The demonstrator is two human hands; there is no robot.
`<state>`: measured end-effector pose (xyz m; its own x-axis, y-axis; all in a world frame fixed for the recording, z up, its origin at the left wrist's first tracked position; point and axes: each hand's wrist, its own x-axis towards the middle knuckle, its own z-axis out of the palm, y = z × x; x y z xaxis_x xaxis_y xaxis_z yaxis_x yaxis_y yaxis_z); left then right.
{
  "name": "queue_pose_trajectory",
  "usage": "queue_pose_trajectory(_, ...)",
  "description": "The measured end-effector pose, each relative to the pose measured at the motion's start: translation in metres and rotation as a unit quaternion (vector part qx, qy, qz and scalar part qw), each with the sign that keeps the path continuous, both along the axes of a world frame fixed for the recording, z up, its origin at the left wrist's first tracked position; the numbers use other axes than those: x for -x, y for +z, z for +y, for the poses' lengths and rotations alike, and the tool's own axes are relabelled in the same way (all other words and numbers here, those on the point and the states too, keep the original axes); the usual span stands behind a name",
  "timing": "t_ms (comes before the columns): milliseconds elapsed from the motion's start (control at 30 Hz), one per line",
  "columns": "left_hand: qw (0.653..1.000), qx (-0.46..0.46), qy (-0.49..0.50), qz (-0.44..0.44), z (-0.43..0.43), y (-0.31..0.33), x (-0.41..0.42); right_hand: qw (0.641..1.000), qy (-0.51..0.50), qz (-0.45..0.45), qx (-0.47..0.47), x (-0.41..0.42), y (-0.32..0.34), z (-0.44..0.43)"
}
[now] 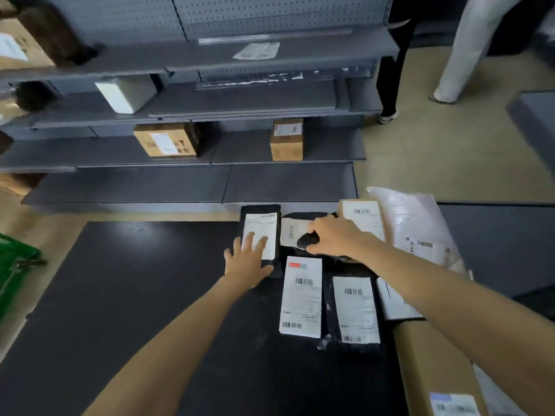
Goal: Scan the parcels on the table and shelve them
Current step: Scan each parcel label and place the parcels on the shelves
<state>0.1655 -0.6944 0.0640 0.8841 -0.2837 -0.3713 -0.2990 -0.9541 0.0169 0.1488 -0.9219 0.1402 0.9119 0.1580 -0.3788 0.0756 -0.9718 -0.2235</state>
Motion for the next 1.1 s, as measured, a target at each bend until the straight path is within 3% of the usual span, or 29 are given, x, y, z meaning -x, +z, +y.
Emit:
queue_pose_trajectory(233, 0.992, 0.051, 0.103, 0.052, -0.020, -0.061, -0.042, 0.996, -0.084, 0.023, 0.005, -0.009, -0.039, 0.028)
queue_pose_trajectory(433, 0.958, 0.122, 0.240, 0.102, 0.007, -0.077, -0.046, 0.992, -0.119, 0.041, -0.003, -0.001, -0.048, 0.059)
queue_pose_trajectory(633, 0.966, 0.079, 0.225, 0.099, 0.048, -0.069, -0.044, 0.992, -0.125, 0.021, 0.000, 0.007, -0.021, 0.070)
queue_pose_trajectory(800, 0.974, 0.097, 0.199, 0.038, 0.071, -0.033, -0.043, 0.993, -0.115, -0.027, 0.009, 0.013, 0.018, 0.082)
queue_pose_trajectory(1100, 0.965, 0.176, 0.063, -0.183, 0.068, 0.094, -0.062, 0.982, -0.121, -0.146, 0.003, 0.013, 0.123, 0.095)
